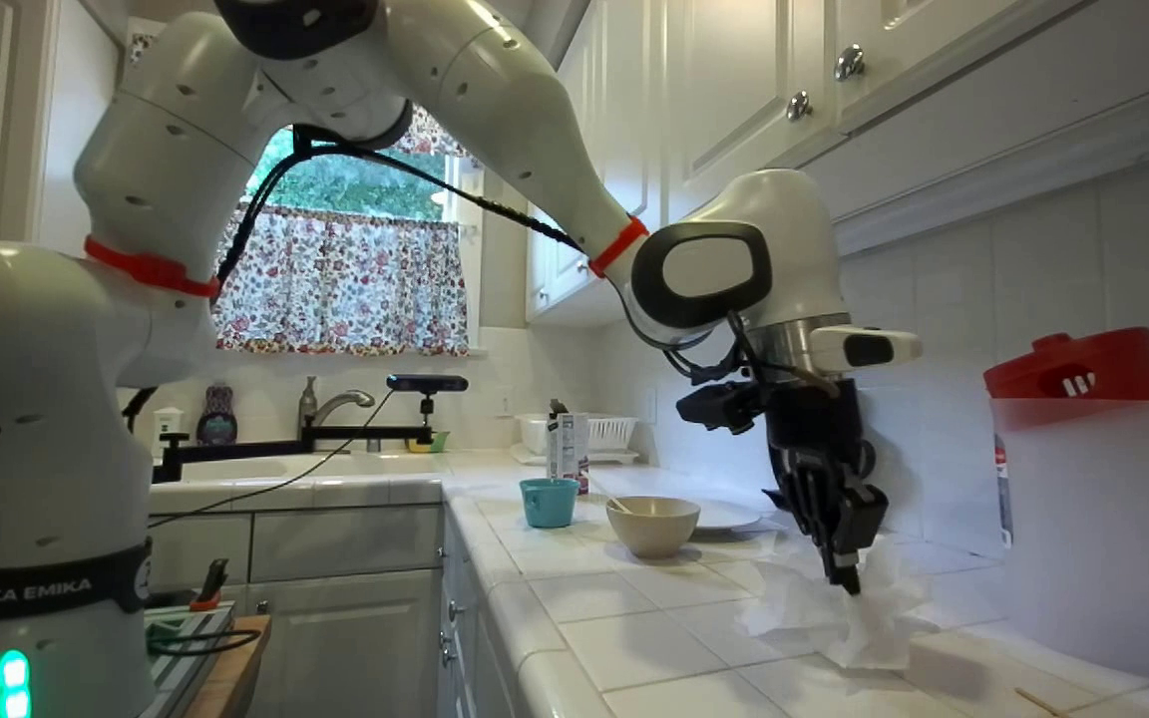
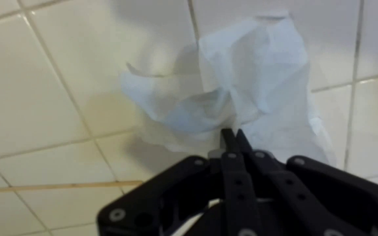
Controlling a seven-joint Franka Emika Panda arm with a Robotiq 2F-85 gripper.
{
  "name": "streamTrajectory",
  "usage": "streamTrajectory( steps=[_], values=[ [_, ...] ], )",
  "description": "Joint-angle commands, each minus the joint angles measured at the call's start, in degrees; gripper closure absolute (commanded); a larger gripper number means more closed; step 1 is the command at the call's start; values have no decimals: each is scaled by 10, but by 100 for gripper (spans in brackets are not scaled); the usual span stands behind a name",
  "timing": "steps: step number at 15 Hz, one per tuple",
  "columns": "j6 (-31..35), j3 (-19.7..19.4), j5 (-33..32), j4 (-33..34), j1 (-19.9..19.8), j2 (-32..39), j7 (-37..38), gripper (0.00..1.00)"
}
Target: Use the white napkin to wipe the right side of the counter.
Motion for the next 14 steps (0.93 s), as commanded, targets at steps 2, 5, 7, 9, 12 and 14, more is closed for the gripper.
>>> streamTrajectory(
  steps=[2,5,7,9,12,14],
  values=[
    [-8,18,41,36,7,0,-28,100],
    [-3,44,76,76,7,10,-50,100],
    [-3,67,108,105,4,17,-75,100],
    [-5,90,139,125,3,23,-108,100],
    [-12,112,156,125,7,30,-142,100],
    [-11,119,154,121,8,40,-156,100]
  ],
)
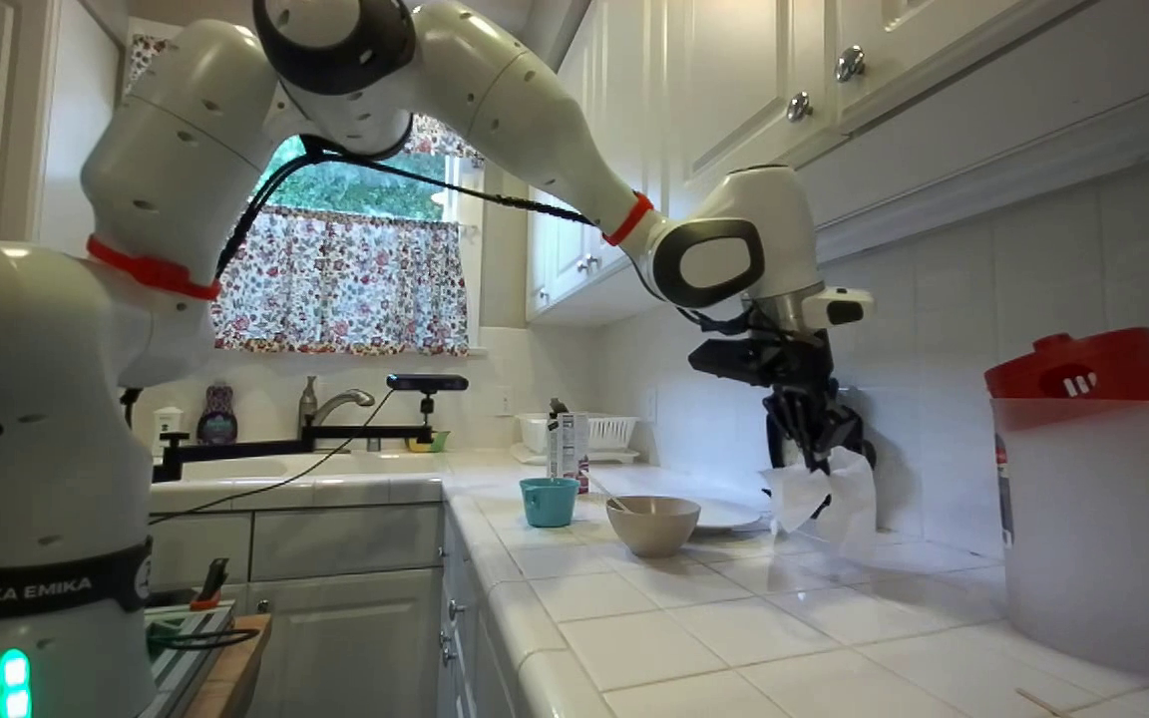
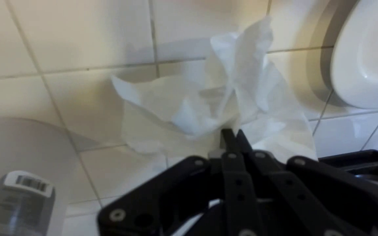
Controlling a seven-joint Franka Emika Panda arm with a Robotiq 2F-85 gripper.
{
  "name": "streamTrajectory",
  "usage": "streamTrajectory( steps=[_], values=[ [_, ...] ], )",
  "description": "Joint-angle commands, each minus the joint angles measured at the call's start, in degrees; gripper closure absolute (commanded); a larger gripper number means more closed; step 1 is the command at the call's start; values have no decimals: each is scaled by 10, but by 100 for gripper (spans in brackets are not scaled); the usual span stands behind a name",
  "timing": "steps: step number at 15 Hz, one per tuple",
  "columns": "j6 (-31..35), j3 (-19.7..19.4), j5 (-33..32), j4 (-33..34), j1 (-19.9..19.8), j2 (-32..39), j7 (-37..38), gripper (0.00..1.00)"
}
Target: Use the white napkin to wipe the right side of the counter.
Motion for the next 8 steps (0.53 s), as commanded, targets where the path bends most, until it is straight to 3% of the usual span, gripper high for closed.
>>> streamTrajectory(
  steps=[1,8],
  values=[
    [-9,15,26,14,-8,23,-64,100],
    [14,60,66,15,-37,60,-164,100]
  ],
)
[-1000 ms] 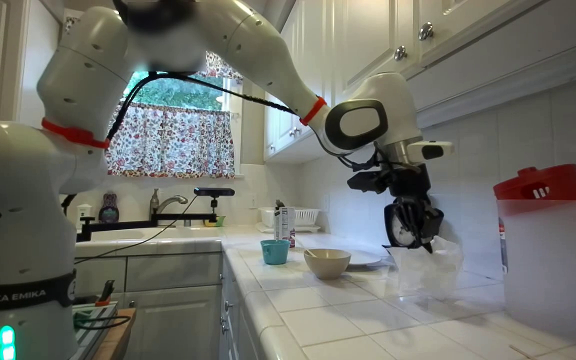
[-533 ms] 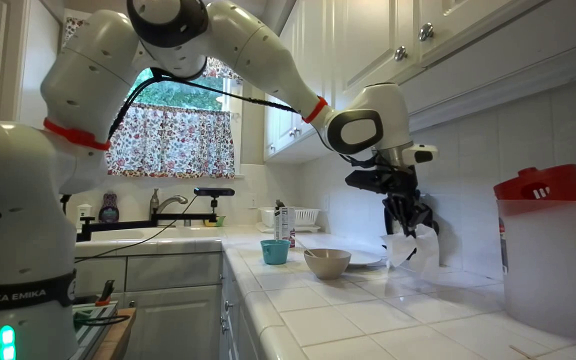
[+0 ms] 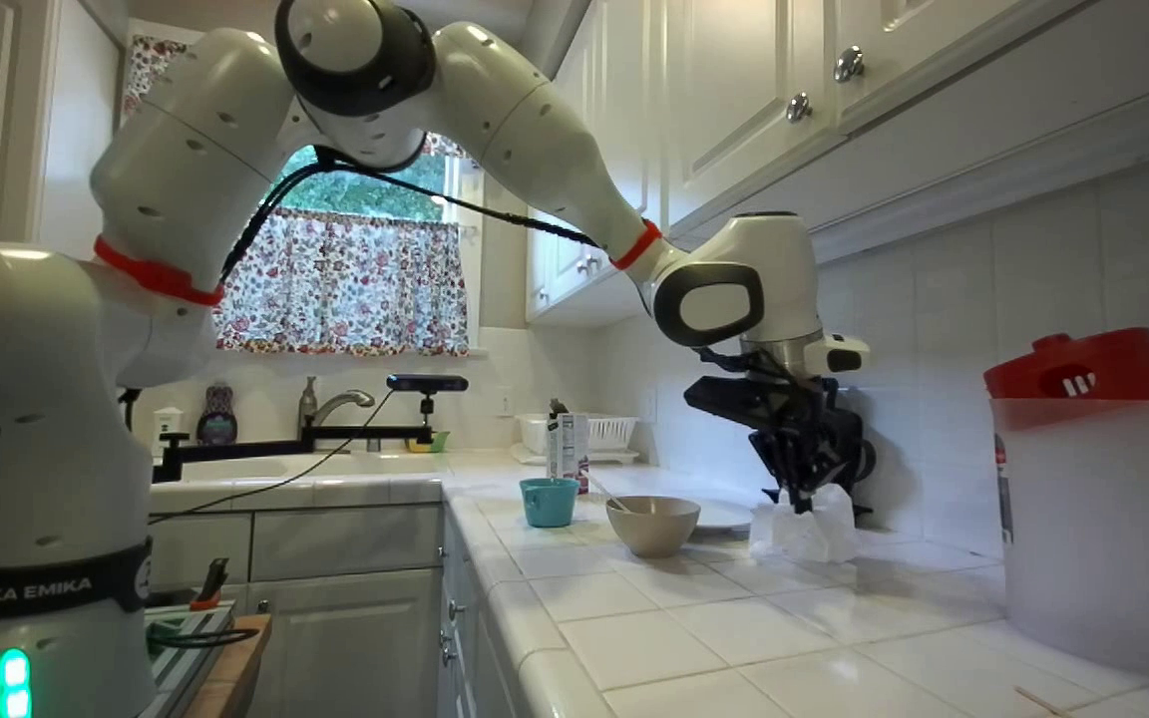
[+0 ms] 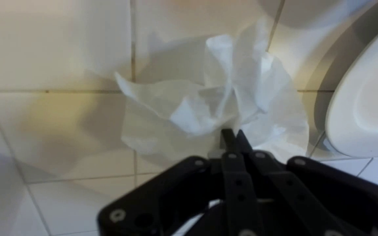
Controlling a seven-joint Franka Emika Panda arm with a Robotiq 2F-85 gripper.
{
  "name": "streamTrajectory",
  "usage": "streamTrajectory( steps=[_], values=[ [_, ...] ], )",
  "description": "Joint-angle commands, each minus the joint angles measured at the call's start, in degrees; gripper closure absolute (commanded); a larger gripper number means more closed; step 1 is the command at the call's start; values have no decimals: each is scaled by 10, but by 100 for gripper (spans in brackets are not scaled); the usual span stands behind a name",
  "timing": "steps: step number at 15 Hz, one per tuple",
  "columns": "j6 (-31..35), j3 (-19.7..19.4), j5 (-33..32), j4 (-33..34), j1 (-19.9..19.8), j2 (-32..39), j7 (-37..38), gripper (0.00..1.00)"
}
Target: Use the white napkin to wipe the right side of the counter.
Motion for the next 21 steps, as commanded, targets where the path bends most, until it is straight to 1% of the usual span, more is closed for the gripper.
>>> streamTrajectory(
  steps=[1,6,9,11,12,13,15,18,20,21],
  values=[
    [21,36,44,14,-21,23,-85,100],
    [73,58,40,16,-25,47,-128,100],
    [104,69,36,13,-33,57,-147,100],
    [113,77,34,8,-41,59,-158,100],
    [119,82,35,5,-44,59,-164,74],
    [119,82,32,2,-45,56,-162,74],
    [124,89,34,-8,-51,45,-166,60],
    [140,89,32,-50,-50,5,-159,37],
    [151,78,29,-87,-43,-28,-148,22],
    [155,70,26,-116,-39,-51,-140,15]
  ],
)
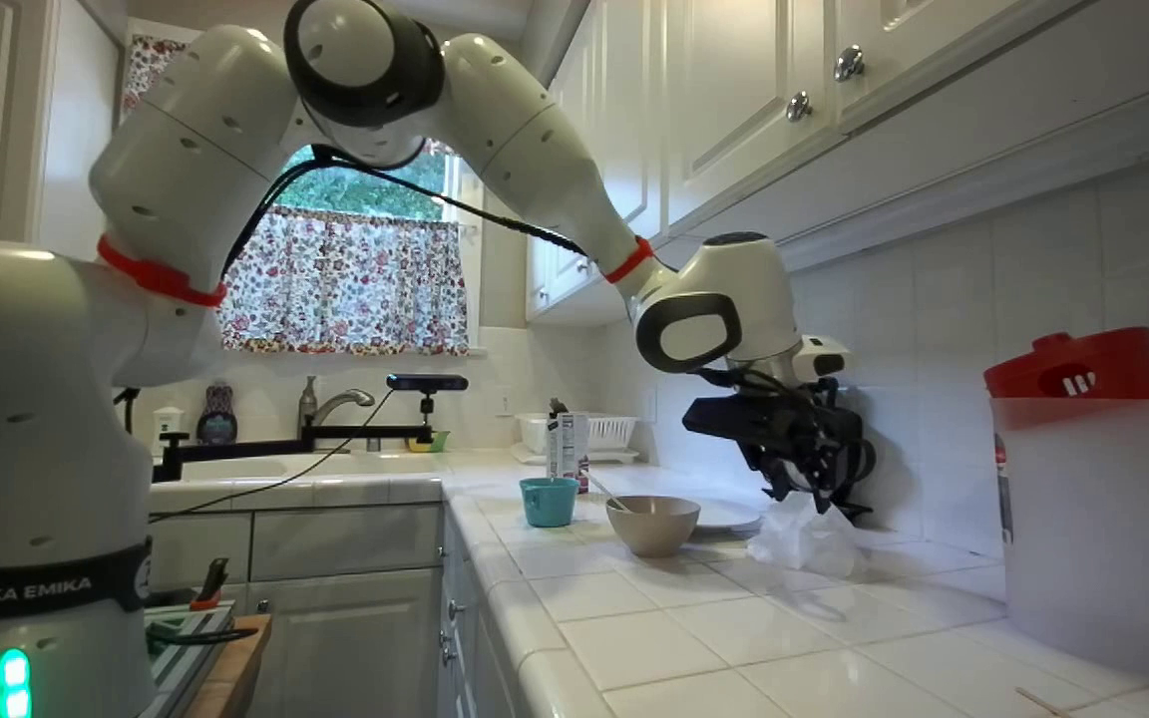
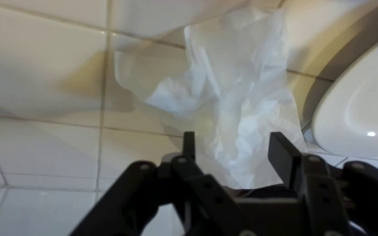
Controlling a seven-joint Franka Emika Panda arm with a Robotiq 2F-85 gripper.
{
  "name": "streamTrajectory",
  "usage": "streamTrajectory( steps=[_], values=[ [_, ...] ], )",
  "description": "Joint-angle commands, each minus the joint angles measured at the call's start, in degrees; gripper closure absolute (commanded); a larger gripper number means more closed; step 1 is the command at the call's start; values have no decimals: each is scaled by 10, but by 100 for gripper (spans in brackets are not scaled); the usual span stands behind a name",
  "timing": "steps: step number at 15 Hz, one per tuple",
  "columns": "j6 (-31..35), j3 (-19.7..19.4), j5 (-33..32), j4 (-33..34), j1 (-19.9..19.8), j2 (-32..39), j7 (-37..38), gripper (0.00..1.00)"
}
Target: Use the white napkin to wipe the right side of the counter.
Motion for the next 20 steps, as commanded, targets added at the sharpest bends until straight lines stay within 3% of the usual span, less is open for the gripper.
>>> streamTrajectory(
  steps=[1,2,7,9,12,13,15,20],
  values=[
    [34,-12,4,-106,1,-81,-5,8],
    [18,-25,-1,-135,7,-108,12,1],
    [17,-94,-33,-255,46,-238,52,0],
    [-24,-128,-74,-283,70,-296,85,0],
    [-189,-157,-69,-286,105,-372,91,0],
    [-130,-169,-73,-268,116,-336,86,0],
    [-187,-179,-75,-276,130,-371,91,0],
    [-191,-183,-75,-283,131,-369,90,0]
  ],
)
